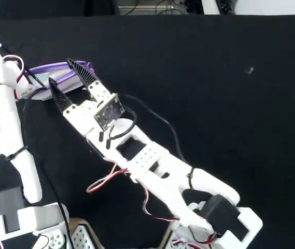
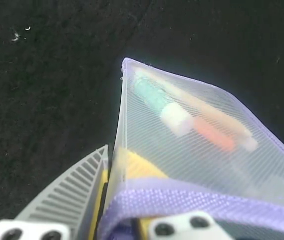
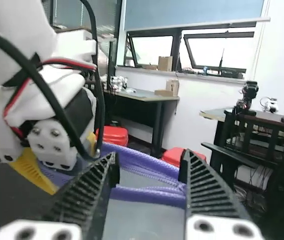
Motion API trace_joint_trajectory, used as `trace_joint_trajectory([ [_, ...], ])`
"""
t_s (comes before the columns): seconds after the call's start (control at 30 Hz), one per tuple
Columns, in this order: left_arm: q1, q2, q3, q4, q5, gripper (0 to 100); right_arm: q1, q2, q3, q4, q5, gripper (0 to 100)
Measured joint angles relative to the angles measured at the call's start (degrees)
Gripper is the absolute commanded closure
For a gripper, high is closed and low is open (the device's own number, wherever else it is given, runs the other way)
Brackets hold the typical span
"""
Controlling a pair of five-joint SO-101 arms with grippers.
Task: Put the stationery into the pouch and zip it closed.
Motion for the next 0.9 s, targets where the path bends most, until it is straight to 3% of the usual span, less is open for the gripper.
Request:
trace_joint_trajectory([
  [0.17,-0.18,0.0,0.0,0.0,0.0,97,2.02,-6.15,-0.09,10.37,0.0,81.1],
  [0.33,-0.35,0.0,0.0,0.0,0.0,97,5.89,-17.76,-0.09,33.14,0.53,81.1],
  [0.57,-0.35,0.0,0.0,0.0,0.0,97,14.51,-36.48,-0.09,67.6,12.48,81.1],
  [0.77,-0.35,0.0,0.0,0.0,0.0,97,15.21,-46.42,-0.18,93.45,22.95,81.1],
  [0.9,-0.35,0.0,0.0,0.0,0.0,97,15.21,-46.33,0.26,104.97,27.43,81.1],
])
